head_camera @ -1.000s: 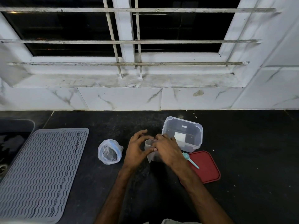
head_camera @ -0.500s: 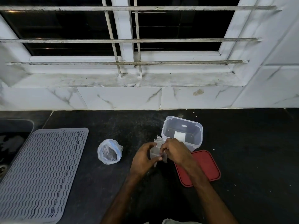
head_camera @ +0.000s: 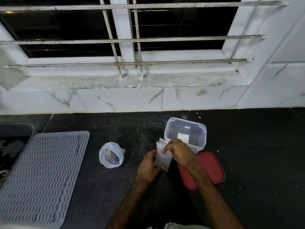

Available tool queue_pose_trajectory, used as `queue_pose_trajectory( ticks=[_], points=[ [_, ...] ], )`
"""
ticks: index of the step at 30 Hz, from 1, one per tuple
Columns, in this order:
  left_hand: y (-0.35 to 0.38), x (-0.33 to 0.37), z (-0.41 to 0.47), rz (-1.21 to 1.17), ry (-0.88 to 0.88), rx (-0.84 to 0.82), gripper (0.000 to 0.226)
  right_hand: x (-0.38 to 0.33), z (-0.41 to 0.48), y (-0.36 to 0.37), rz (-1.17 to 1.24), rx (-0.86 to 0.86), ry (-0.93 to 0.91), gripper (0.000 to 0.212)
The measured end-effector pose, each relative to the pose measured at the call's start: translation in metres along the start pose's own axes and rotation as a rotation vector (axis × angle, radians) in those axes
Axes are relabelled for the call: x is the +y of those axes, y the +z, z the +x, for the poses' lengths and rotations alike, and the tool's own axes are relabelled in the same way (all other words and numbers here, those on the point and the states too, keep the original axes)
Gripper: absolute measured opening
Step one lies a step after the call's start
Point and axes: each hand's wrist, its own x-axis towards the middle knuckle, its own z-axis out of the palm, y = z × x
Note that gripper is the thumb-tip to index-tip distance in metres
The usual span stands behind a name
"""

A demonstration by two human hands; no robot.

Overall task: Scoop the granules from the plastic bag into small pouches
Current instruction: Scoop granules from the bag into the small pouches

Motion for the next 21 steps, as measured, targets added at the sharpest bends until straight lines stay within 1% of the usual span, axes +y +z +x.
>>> queue_pose_trajectory(
  ticks=[4,7,10,12,14,16,18,19,20,21],
  points=[
    [0.004,-0.002,-0.001,0.003,-0.05,0.007,0.056,0.002,0.0,0.001,0.001,0.053,-0.019,0.034],
    [0.008,-0.006,-0.003,0.015,-0.107,-0.003,0.063,0.005,-0.002,-0.001,0.042,0.123,0.008,0.025],
    [0.006,-0.007,-0.004,0.019,-0.163,-0.036,0.071,0.014,-0.01,-0.01,0.159,0.252,0.107,0.019],
    [-0.003,-0.007,-0.007,0.017,-0.182,-0.009,0.071,0.024,-0.021,-0.015,0.201,0.304,0.229,0.014],
    [-0.019,-0.006,-0.009,0.028,-0.141,0.136,0.062,0.039,-0.036,-0.016,0.159,0.266,0.371,0.009],
    [-0.042,-0.003,-0.014,0.011,-0.115,0.396,0.047,0.055,-0.052,-0.01,0.066,0.175,0.506,0.011],
    [-0.07,-0.007,-0.018,-0.046,-0.158,0.687,0.031,0.067,-0.062,0.0,-0.048,0.057,0.594,0.016],
    [-0.084,-0.014,-0.02,-0.071,-0.216,0.795,0.03,0.071,-0.065,0.005,-0.069,0.0,0.619,0.018],
    [-0.095,-0.027,-0.02,-0.085,-0.3,0.864,0.039,0.072,-0.067,0.011,-0.055,-0.04,0.637,0.018],
    [-0.103,-0.042,-0.02,-0.092,-0.417,0.884,0.053,0.071,-0.067,0.014,-0.03,-0.068,0.654,0.017]
  ],
)
